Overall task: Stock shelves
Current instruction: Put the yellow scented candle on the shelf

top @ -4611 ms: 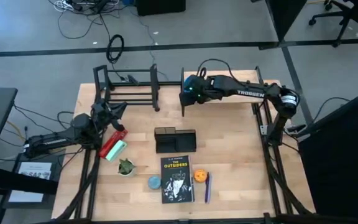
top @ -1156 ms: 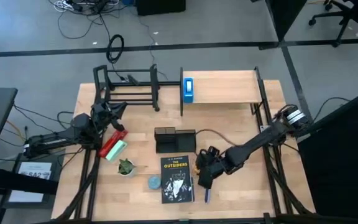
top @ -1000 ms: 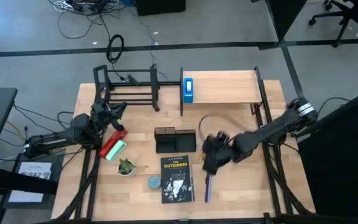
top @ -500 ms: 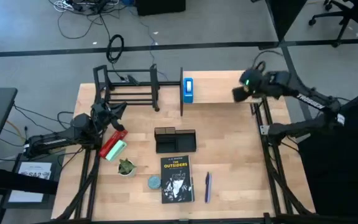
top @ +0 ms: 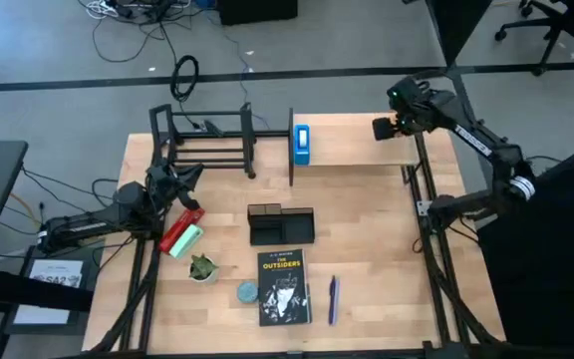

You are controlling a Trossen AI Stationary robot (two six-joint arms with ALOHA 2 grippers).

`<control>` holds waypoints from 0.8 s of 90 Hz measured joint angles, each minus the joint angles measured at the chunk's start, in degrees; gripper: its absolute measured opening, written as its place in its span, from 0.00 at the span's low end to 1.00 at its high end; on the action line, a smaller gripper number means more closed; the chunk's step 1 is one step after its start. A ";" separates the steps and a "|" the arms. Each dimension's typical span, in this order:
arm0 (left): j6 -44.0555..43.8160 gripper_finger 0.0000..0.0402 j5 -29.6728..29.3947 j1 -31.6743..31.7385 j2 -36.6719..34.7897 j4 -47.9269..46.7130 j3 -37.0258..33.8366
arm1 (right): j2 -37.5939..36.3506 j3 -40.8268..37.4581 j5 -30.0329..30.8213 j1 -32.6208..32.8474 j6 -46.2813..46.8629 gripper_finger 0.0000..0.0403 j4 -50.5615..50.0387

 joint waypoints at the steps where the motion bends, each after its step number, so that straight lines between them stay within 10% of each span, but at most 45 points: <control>1: 0.00 0.00 0.01 0.00 0.00 0.00 0.00 | 0.23 0.00 -0.05 0.00 -0.21 0.64 -0.04; 72: 0.00 0.00 0.00 -0.02 0.02 0.00 0.00 | 3.47 -0.02 4.67 0.50 1.69 0.75 -0.69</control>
